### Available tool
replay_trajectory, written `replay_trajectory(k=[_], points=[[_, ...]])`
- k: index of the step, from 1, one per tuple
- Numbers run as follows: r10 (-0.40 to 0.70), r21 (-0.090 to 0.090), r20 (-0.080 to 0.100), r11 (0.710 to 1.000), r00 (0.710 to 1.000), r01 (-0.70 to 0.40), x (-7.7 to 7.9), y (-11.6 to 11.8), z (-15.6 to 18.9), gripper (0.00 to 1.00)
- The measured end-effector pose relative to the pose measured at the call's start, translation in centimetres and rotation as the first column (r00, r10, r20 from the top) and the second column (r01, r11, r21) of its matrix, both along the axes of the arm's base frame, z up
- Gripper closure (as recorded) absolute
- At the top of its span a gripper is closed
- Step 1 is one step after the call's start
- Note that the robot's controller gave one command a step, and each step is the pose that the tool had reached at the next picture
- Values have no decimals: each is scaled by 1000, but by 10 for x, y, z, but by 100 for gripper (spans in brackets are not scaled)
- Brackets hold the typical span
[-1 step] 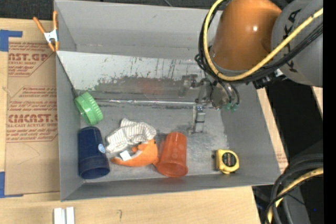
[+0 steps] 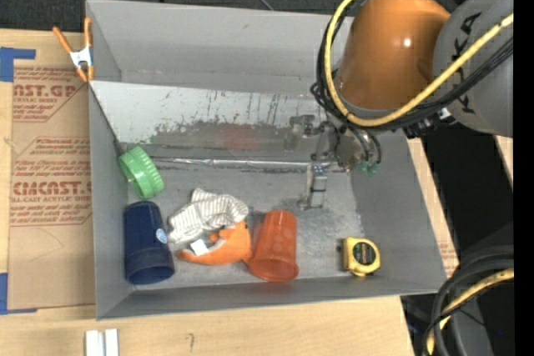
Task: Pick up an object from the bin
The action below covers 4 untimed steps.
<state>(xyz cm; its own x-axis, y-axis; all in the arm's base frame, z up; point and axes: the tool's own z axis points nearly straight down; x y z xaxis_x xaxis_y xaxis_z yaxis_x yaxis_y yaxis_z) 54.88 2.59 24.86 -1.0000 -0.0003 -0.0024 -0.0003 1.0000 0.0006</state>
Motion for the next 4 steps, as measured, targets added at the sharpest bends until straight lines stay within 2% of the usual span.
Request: replay_trajectory(k=[1,2,3,4], points=[[5,0,8,1000,1000,-5,0,2,-5,0],[51,0,-16,999,999,-51,-26,14,-4,0],[117,-1,12,993,993,-117,-18,22,-22,0],[103,0,4,995,995,-103,-23,36,-84,0]])
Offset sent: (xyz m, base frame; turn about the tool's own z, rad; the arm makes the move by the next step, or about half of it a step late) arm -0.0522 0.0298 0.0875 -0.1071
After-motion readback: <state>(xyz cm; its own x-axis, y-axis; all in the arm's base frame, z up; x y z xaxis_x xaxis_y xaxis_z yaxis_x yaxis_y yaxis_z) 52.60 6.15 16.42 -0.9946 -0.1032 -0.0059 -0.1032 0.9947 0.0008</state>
